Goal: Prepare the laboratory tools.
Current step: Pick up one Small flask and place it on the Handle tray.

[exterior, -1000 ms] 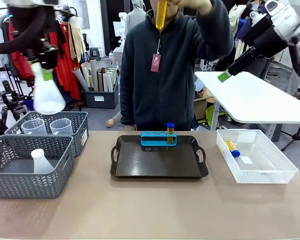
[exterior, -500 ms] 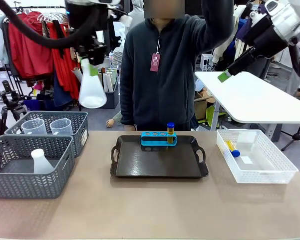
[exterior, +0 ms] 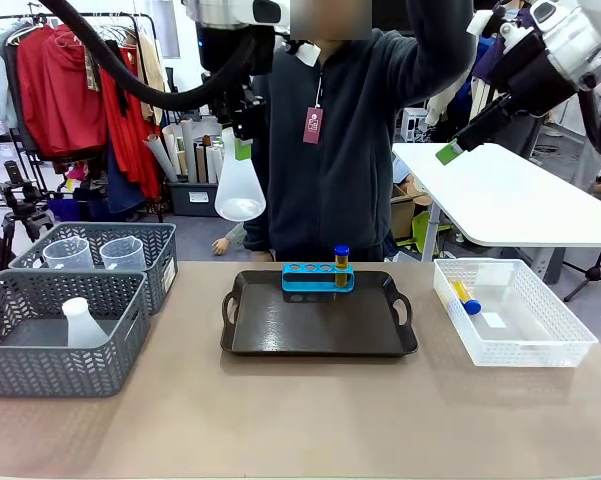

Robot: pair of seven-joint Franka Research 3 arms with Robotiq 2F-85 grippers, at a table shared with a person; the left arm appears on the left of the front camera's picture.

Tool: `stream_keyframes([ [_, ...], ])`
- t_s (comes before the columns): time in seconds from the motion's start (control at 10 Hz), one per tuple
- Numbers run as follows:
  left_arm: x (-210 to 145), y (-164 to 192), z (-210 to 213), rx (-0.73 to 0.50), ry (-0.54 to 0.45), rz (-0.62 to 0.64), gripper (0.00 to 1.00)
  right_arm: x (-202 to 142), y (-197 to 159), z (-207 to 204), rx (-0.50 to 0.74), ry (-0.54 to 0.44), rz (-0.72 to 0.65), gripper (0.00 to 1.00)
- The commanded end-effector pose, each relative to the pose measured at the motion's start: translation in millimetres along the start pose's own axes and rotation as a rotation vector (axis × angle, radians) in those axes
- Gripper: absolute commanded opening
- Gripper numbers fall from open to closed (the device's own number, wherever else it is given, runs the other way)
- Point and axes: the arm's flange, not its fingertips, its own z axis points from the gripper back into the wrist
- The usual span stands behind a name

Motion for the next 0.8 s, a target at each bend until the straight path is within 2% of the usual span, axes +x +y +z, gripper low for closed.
stream_keyframes([
  [0.0,-5,1,4,0.003,0.004,0.024,0.00,0,0,1,0.005,-0.006,0.000,1.00],
  [0.5,-5,1,4,0.003,0.004,0.024,0.00,0,0,1,0.005,-0.006,0.000,1.00],
  [0.6,-1,1,0,0.000,0.001,0.009,0.00,0,0,1,0.005,-0.006,0.000,1.00],
  [0.7,18,3,-9,0.001,0.017,-0.027,0.00,0,0,1,0.005,-0.006,0.000,1.00],
])
